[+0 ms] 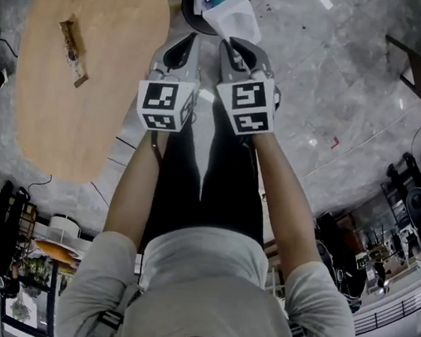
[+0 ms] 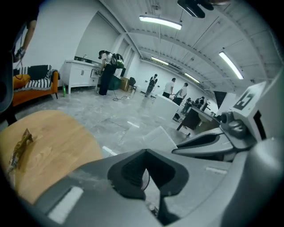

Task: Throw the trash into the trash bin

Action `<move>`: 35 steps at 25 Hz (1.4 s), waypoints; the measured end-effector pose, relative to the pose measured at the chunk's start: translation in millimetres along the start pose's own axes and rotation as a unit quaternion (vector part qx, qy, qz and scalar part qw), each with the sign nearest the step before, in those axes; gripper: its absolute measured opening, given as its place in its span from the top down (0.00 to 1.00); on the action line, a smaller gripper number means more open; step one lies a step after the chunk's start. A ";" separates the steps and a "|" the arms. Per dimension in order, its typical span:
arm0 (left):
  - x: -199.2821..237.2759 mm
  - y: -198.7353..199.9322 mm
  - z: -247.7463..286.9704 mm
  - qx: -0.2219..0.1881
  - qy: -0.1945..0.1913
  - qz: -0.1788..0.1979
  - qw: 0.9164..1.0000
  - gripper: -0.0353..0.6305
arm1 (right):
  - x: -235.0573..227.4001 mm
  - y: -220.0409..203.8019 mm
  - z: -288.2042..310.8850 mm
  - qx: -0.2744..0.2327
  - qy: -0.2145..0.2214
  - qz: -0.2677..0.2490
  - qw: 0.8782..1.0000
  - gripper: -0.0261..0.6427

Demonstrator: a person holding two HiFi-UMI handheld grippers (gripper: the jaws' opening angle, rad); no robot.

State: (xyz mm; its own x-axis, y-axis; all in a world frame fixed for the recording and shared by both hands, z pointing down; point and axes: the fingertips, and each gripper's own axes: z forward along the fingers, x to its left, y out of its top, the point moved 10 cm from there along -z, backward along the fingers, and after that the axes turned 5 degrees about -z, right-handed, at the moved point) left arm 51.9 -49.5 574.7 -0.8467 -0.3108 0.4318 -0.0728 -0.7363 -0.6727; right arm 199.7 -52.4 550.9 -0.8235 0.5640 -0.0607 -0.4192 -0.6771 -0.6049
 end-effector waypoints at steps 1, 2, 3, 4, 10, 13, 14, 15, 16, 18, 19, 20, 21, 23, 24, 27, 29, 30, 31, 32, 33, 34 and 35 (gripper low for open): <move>1.4 -8.8 1.1 0.005 0.008 -0.004 1.000 0.92 | -1.4 -9.5 5.4 0.001 0.010 0.002 1.000 0.91; 2.5 -18.0 3.1 0.010 0.016 -0.007 1.000 0.92 | -3.6 -19.2 12.0 0.004 0.020 0.001 1.000 0.91; 4.0 -25.8 8.1 0.013 0.023 -0.010 1.000 0.92 | -8.0 -27.2 20.7 0.007 0.029 -0.002 1.000 0.91; 5.9 -31.7 15.5 0.013 0.028 -0.012 0.999 0.92 | -14.2 -32.1 30.3 0.009 0.036 -0.008 0.999 0.91; 9.1 -56.1 32.3 0.001 0.061 -0.045 0.997 0.92 | -19.3 -46.5 52.4 0.024 0.077 -0.052 0.995 0.90; 6.1 -63.0 46.6 -0.003 0.071 -0.058 0.996 0.92 | -29.8 -58.0 63.4 0.036 0.088 -0.055 0.994 0.91; 5.7 -64.6 52.5 0.000 0.072 -0.059 0.996 0.92 | -34.3 -60.2 69.3 0.037 0.090 -0.057 0.994 0.90; 5.6 -66.2 57.8 0.005 0.072 -0.059 0.996 0.92 | -38.0 -61.9 76.1 0.037 0.091 -0.058 0.993 0.90; 6.0 -67.8 61.9 0.011 0.070 -0.057 0.996 0.92 | -40.4 -63.5 83.5 0.037 0.094 -0.060 0.993 0.90; 8.5 -70.5 68.4 0.022 0.066 -0.051 0.996 0.92 | -42.7 -66.7 99.0 0.038 0.098 -0.059 0.993 0.90; 11.1 -71.8 72.0 0.027 0.064 -0.047 0.996 0.92 | -43.6 -68.6 107.1 0.039 0.099 -0.056 0.993 0.90; 14.7 -73.1 76.4 0.031 0.063 -0.044 0.997 0.92 | -44.6 -70.6 115.4 0.040 0.099 -0.051 0.993 0.90; 18.9 -74.4 81.5 0.034 0.062 -0.043 0.997 0.92 | -45.9 -72.5 123.8 0.040 0.099 -0.045 0.993 0.90; 27.1 -76.5 92.2 0.037 0.058 -0.041 0.997 0.92 | -47.8 -77.3 139.0 0.040 0.099 -0.032 0.994 0.90; 30.9 -77.0 97.4 0.038 0.056 -0.038 0.997 0.92 | -48.1 -80.3 146.2 0.041 0.099 -0.027 0.994 0.90; 41.8 -76.7 112.8 0.037 0.048 -0.027 0.998 0.92 | -49.7 -89.4 168.5 0.046 0.097 -0.016 0.994 0.90; 47.5 -78.2 121.0 0.040 0.043 -0.020 0.998 0.92 | -52.0 -94.6 181.6 0.050 0.095 -0.008 0.994 0.90; 49.8 -79.6 124.4 0.043 0.041 -0.017 0.998 0.92 | -53.6 -97.6 187.9 0.052 0.094 -0.005 0.994 0.90; 51.8 -80.9 127.4 0.046 0.039 -0.015 0.998 0.92 | -55.4 -100.9 194.2 0.055 0.092 -0.003 0.994 0.90; 53.4 -82.0 130.1 0.049 0.037 -0.015 0.998 0.92 | -57.2 -104.7 200.3 0.059 0.092 -0.001 0.994 0.90; 54.8 -83.0 132.3 0.050 0.034 -0.016 0.998 0.92 | -58.8 -108.7 206.2 0.062 0.092 0.001 0.994 0.90; 56.3 -83.7 134.6 0.050 0.032 -0.017 0.998 0.92 | -59.9 -112.7 211.9 0.066 0.093 0.003 0.993 0.90; 58.3 -84.0 137.3 0.050 0.031 -0.016 0.998 0.92 | -60.9 -116.3 217.7 0.069 0.094 0.006 0.993 0.90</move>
State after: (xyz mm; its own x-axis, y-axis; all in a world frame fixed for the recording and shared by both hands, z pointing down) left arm 81.1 -88.3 738.9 -0.8759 -0.2502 0.4126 -0.0508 -0.8025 -0.5945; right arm 215.4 -110.9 797.8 -0.7478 0.6255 -0.2225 -0.4690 -0.7350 -0.4898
